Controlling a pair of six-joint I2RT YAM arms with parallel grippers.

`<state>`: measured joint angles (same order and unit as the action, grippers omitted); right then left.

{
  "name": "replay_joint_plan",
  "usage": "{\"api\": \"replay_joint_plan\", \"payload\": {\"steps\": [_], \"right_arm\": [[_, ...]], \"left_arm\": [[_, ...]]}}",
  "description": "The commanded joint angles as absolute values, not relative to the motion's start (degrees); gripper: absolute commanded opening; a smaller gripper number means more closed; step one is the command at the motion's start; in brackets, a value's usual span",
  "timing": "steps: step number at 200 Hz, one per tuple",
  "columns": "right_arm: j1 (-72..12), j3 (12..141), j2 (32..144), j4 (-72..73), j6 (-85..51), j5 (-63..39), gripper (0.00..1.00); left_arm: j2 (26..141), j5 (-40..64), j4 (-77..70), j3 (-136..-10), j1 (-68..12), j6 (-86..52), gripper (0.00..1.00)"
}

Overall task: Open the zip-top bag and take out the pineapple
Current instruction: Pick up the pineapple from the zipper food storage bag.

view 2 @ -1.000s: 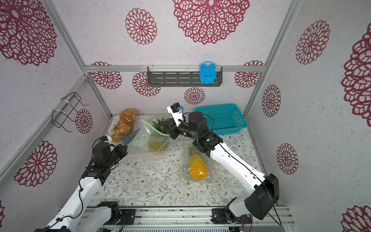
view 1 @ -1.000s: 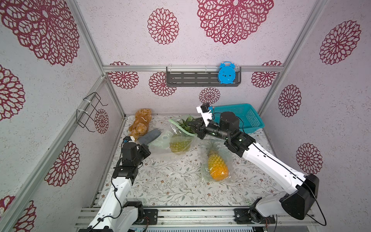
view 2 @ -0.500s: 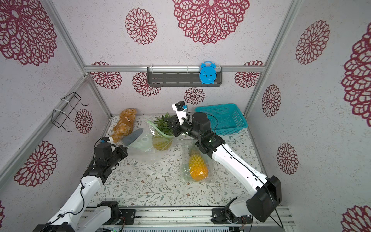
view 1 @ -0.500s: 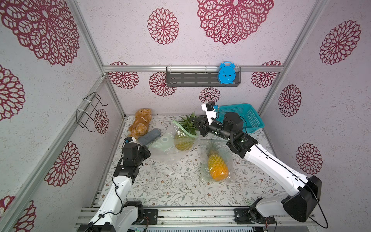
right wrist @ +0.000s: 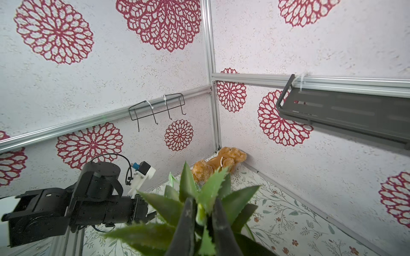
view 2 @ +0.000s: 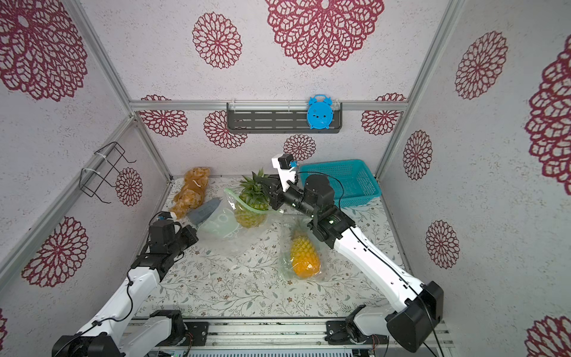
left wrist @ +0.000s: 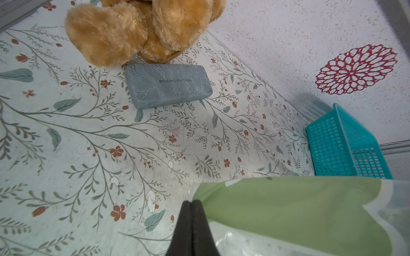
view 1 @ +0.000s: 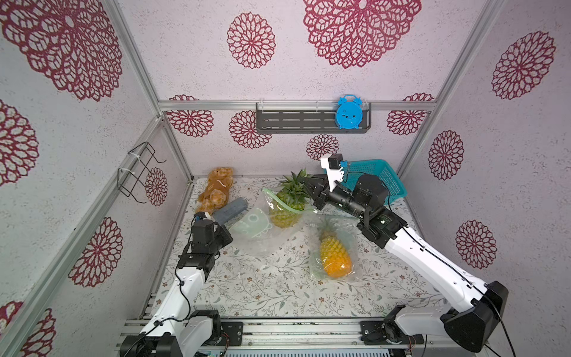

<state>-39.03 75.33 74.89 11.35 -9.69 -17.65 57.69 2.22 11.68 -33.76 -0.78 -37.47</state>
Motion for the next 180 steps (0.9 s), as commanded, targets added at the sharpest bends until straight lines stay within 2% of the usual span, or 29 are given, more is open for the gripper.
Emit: {"api": "replay_joint_plan", "payload": {"steps": [1, 74, 180], "right_arm": [[-38.5, 77.3, 70.5, 22.7, -10.6, -16.3, 0.0], [-37.8, 75.4, 68.5, 22.8, -11.4, -10.7, 0.0], [-36.8, 72.6, 64.2, 26.0, -11.4, -13.1, 0.0]], "left_arm": [[57.5, 1.1, 12.2, -32.8, -0.3, -36.2, 0.0], [56.5, 1.2, 11.9, -31.9, 0.3, -36.4, 0.0], [55.3, -5.4, 15.4, -31.9, 1.2, -38.5, 0.0]]}}
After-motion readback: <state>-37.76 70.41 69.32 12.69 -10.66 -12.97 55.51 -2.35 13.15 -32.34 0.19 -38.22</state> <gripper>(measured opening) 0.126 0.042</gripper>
